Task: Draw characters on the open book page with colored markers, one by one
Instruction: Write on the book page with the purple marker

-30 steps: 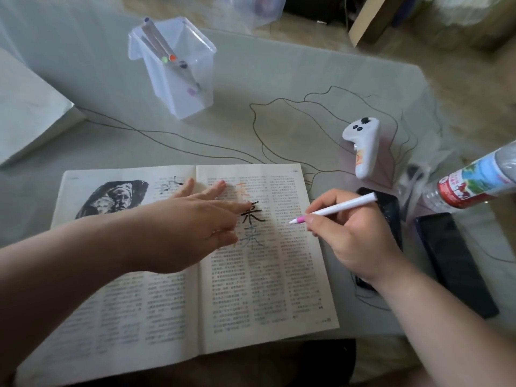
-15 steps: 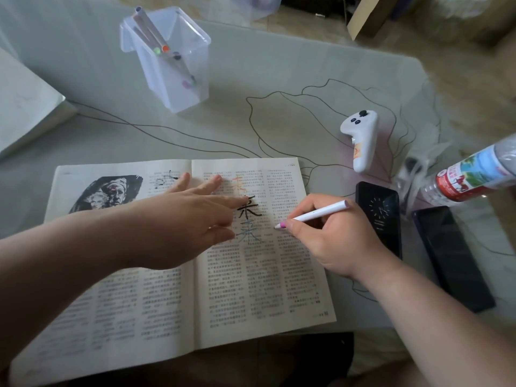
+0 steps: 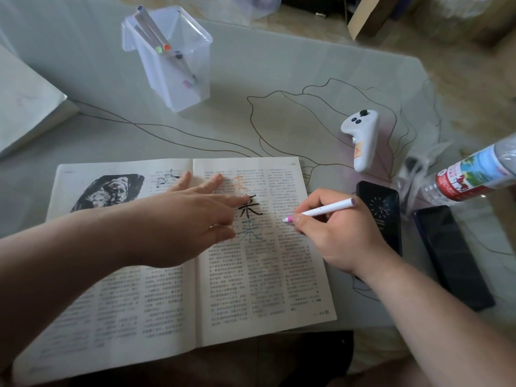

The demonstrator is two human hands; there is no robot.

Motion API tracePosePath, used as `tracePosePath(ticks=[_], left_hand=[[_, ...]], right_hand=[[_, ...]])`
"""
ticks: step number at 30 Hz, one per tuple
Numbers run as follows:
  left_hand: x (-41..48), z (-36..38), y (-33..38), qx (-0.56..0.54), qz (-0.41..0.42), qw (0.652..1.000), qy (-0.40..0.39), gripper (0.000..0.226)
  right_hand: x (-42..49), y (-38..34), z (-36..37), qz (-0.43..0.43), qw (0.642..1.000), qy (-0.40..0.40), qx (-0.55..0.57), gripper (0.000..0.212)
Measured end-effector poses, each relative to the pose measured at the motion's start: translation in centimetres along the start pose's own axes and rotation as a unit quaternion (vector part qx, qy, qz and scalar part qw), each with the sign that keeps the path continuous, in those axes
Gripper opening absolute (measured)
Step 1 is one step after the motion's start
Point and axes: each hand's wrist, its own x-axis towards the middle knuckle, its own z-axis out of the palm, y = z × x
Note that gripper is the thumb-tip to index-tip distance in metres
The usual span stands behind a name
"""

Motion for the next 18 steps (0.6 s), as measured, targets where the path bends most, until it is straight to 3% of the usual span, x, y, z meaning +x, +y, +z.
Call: tracePosePath(ticks=[4, 14, 18], left_hand=[[0.09, 0.02, -0.03, -0.003, 0.002, 1.0, 0.005, 0.035], [0.13, 0.02, 0.03, 0.0, 0.004, 1.0, 0.004, 0.035], [0.0, 0.06, 0.02, -0.001, 0.005, 1.0, 0.002, 0.034]], right_hand=[[-0.02, -0.15, -0.34, 0.03, 0.998, -0.053, -0.009, 0.018], [-0.33, -0.22, -0.1, 0.019, 0.999, -0.023, -0.023, 0.02], [-0.35, -0.49, -0.17, 0.0, 0.999, -0.014, 0.039, 0.015]])
